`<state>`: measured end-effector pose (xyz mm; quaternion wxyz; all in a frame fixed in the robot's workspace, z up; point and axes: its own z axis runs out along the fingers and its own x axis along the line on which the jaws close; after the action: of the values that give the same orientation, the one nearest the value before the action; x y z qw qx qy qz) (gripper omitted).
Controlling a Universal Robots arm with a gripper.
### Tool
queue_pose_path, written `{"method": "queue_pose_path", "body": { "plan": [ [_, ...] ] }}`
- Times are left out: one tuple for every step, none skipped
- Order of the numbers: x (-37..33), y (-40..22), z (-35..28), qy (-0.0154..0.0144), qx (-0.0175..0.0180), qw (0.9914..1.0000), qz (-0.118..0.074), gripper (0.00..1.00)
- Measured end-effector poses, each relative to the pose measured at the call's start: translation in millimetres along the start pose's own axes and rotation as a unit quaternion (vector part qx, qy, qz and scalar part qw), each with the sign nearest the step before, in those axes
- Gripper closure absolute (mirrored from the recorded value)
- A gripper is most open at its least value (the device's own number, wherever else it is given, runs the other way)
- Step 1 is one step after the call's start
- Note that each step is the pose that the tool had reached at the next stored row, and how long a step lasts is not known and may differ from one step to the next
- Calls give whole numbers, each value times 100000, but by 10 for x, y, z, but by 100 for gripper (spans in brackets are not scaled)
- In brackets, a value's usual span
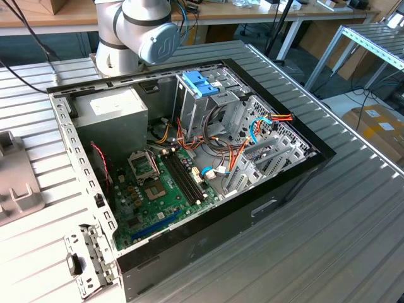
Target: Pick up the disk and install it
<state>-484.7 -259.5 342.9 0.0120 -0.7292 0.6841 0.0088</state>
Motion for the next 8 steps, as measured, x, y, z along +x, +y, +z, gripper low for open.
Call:
{"method": "queue_pose_path", "body": {
  "plan": [
    [0, 0, -4, -2, 0, 100000, 0, 63],
    [0, 0, -11, 1, 3, 100000, -1, 63],
    [-1, 0, -17, 0, 0, 100000, 1, 63],
    [-1, 0, -30, -1, -2, 100000, 0, 63],
    [-1, 0, -38, -3, 4, 100000, -1, 63],
    [-1, 0, -43, -3, 6, 100000, -1, 63],
    [-2, 0, -52, -1, 3, 100000, 0, 63],
    [-2, 0, -61, -2, 2, 100000, 0, 63]
  ]
}}
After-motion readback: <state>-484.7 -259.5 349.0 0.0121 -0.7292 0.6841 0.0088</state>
